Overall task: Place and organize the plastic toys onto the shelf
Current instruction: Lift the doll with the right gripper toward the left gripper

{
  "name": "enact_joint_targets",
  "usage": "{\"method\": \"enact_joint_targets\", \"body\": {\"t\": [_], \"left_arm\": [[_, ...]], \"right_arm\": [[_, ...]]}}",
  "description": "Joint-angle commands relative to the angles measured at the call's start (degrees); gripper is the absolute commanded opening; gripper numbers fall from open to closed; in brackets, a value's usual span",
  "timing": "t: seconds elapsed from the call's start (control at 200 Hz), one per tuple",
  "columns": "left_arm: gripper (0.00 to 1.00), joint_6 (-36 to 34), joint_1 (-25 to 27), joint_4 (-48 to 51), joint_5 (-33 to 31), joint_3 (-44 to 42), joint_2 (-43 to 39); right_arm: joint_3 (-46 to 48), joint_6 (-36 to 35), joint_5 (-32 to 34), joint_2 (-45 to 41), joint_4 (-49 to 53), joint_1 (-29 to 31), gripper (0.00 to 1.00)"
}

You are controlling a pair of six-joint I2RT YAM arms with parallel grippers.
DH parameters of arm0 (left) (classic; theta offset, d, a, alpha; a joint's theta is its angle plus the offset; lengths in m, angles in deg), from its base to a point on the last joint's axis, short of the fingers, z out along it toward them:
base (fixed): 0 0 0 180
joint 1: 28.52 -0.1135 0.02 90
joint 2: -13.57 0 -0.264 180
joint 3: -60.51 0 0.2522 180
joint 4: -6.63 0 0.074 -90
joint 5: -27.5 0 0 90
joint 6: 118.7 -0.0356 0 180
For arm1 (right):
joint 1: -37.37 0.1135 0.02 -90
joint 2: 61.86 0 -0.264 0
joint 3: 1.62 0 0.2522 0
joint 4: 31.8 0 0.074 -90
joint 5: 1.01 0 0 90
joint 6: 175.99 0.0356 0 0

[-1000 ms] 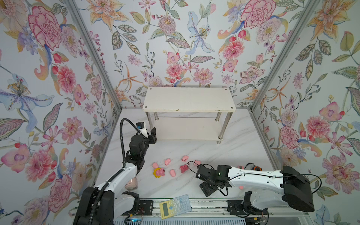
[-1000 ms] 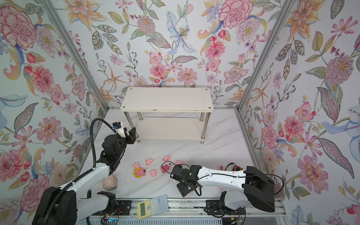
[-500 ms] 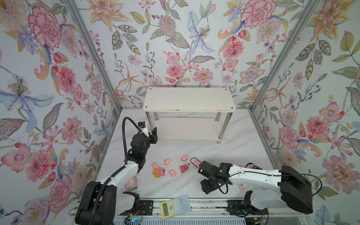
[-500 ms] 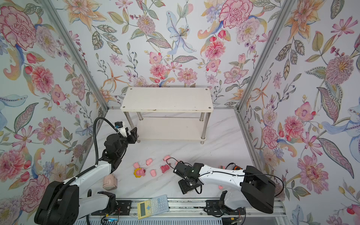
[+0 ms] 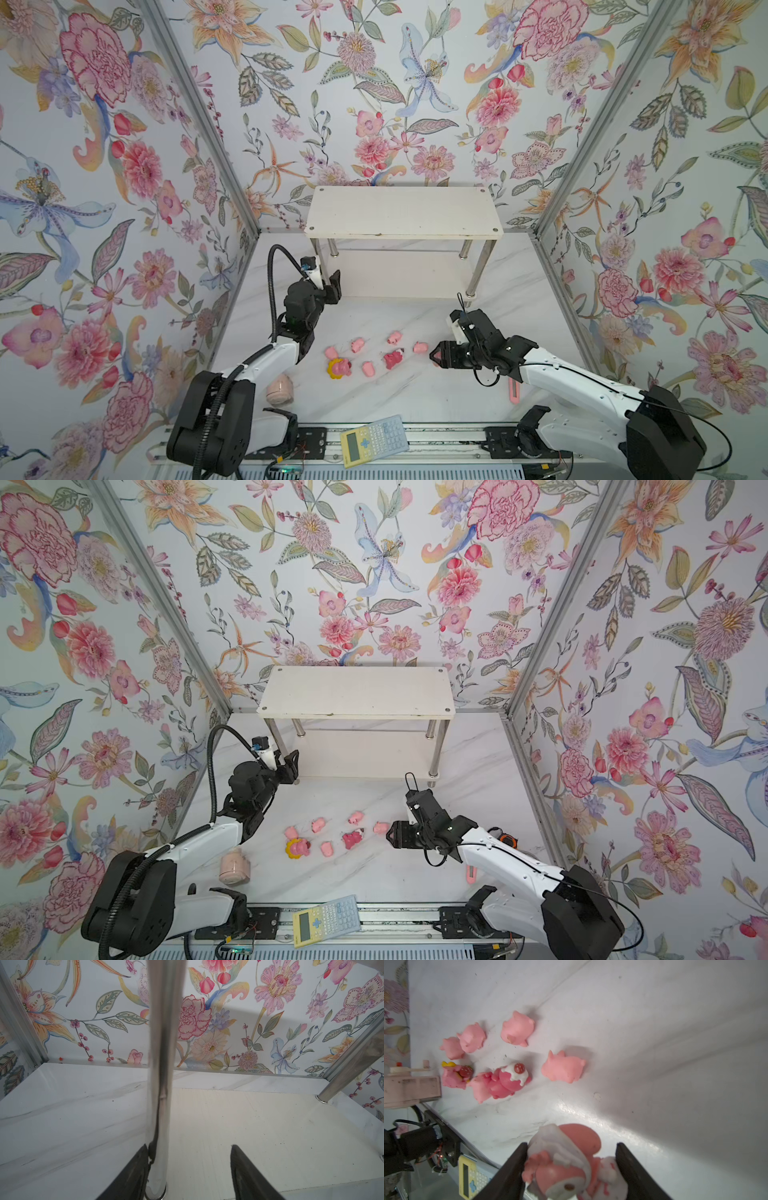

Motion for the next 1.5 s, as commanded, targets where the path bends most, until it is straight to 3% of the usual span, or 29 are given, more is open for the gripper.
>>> {"method": "enact_joint_targets", "body": {"t": [0.0, 0.155, 0.295, 0.305, 0.32, 0.34, 0.53, 0.686, 1.231, 1.491], "left_arm": [[0.66, -0.22, 1.72, -3.48, 6.38, 1.7, 0.62], [0.69, -0.24, 3.15, -4.31, 14.1, 1.17, -0.02], [0.76, -1.84, 7.66, -1.54, 14.06, 0.46, -1.97], [0.8, -1.97, 8.06, -1.33, 13.99, 0.51, -2.15], [0.96, -2.19, 8.52, -0.91, 13.88, 0.46, -2.34], [0.99, -2.37, 9.42, -0.5, 13.77, 0.51, -2.67], [0.99, -3.5, 16.92, 1.86, 12.09, 0.25, -5.12], [0.98, -7.71, 22.34, 5.16, 7.57, 1.09, -6.51], [0.98, -7.75, 28.53, -1.96, 13.72, 9.58, 4.84], [0.98, -9.19, 30.38, -2.43, 14.51, 15.5, 11.01]], "right_arm": [[0.43, 2.32, -6.98, -0.18, -11.15, -3.73, 0.33], [0.55, 7.37, -11.65, 0.79, -22.62, -6.7, 0.3], [1.27, 12.89, -12.83, 0.7, -32.36, -8.6, 0.28], [1.26, 13.17, -12.8, 0.68, -32.8, -8.74, 0.28], [1.26, 13.47, -12.78, 0.67, -33.35, -8.9, 0.28], [1.18, 13.86, -12.72, 0.68, -33.79, -9.07, 0.28], [-1.28, 15.94, -13.54, 1.26, -33.0, -10.89, 0.27], [0.48, 22.44, -15.5, 1.5, -39.83, -13.49, 0.27], [1.17, 33.82, -21.24, 4.95, -54.51, -13.84, 0.25], [1.17, 35.3, -22.16, 5.57, -56.58, -13.42, 0.25]]}}
